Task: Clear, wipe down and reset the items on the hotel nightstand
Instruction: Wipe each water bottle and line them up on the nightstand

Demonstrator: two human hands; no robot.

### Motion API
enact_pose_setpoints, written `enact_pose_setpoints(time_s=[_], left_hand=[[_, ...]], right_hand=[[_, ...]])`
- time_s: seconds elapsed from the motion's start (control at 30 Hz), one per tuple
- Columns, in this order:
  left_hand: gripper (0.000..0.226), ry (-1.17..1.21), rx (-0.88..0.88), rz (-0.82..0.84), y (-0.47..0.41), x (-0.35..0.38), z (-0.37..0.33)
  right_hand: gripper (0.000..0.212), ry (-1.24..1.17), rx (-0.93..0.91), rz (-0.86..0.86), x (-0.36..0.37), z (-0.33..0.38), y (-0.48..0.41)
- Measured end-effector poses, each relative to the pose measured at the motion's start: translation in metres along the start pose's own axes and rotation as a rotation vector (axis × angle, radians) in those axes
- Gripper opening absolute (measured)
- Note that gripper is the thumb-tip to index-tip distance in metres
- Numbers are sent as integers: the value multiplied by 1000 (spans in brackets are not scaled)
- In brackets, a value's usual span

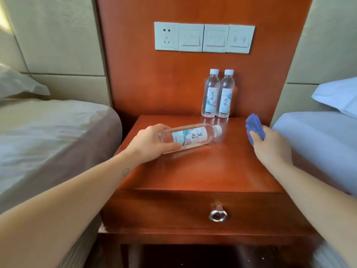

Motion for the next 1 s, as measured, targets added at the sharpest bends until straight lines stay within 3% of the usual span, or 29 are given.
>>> enact_pose_setpoints(time_s=[0.07, 0.13, 0.3, 0.37, 0.5, 0.67, 0.87, 1.0], left_hand=[[56, 32, 31, 31, -9, 12, -12], [59, 81, 67, 71, -14, 26, -20], [76, 143, 136, 156, -19, 40, -25], [80, 141, 139, 164, -19, 38, -22], [58, 164, 144, 161, -18, 36, -19], [60, 187, 176, 157, -17, 34, -19], [62, 207, 213, 168, -25, 36, -15], [63, 211, 227, 159, -29, 37, -14]], right_hand=[[30, -110, 26, -193, -12, -7, 3], [31, -161, -93, -234, -13, 1, 5], [39, -114, -407, 4, 2, 30, -7], [38, -153, -372, 72, 1, 37, -14], [32, -252, -258, 213, -3, 46, -27], [79, -59, -154, 300, 4, 43, -25], [46, -72, -222, 175, 19, 50, -18], [40, -46, -310, 92, 23, 61, -9]])
Point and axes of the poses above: each hand's wrist, its own y-axis away from the middle knuckle, its own x-axis out of the palm, z = x × y, the point moved 3 cm from there along -y, towards the middle knuckle, and after that the axes turned 13 degrees about -x, right-handed, at the moved point
